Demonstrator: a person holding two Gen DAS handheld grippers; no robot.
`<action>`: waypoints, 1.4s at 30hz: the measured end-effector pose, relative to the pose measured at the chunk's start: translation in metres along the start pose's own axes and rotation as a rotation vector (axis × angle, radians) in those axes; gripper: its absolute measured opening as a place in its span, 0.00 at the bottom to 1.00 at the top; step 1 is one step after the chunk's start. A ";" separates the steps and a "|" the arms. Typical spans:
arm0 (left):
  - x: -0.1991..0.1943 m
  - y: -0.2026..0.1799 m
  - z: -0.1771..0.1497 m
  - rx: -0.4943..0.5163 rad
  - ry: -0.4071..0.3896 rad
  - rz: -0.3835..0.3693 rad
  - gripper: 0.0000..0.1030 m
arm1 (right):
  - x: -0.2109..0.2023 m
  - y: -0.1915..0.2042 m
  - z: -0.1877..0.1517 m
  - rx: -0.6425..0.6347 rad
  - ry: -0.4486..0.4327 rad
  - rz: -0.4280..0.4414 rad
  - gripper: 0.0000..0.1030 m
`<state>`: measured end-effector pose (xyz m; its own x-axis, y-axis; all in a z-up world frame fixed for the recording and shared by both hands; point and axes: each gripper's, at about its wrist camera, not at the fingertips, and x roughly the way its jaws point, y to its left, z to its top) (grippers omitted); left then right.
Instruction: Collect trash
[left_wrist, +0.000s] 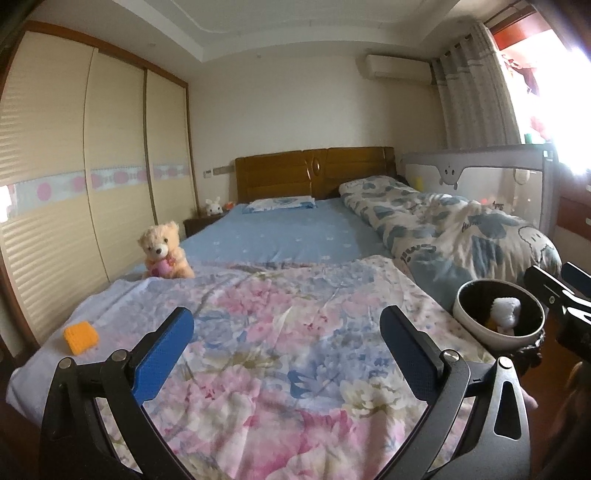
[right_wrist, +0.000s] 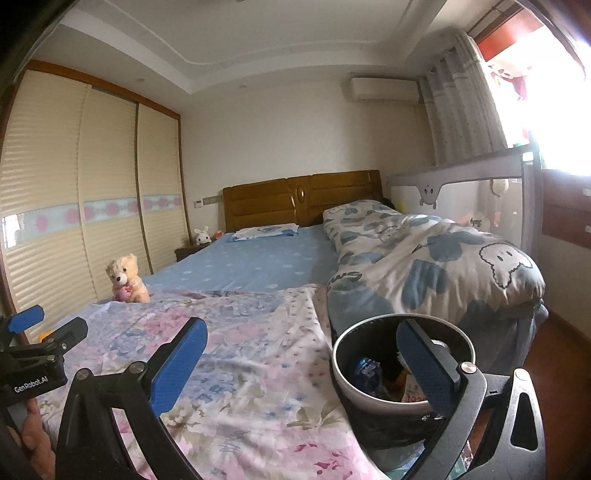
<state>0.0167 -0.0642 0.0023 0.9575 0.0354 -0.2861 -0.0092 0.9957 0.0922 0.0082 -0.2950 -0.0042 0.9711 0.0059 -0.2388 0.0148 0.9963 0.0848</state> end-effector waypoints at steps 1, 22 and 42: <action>0.000 0.000 0.000 0.002 -0.002 0.000 1.00 | 0.000 0.001 0.000 0.000 0.001 0.002 1.00; -0.001 0.000 0.002 -0.007 0.007 -0.013 1.00 | 0.001 0.009 0.000 0.013 0.005 0.030 1.00; 0.001 0.001 0.000 -0.023 0.031 -0.046 1.00 | 0.000 0.012 0.000 0.015 0.007 0.036 1.00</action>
<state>0.0179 -0.0628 0.0018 0.9477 -0.0077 -0.3191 0.0273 0.9980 0.0569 0.0083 -0.2831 -0.0033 0.9693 0.0421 -0.2423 -0.0161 0.9940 0.1083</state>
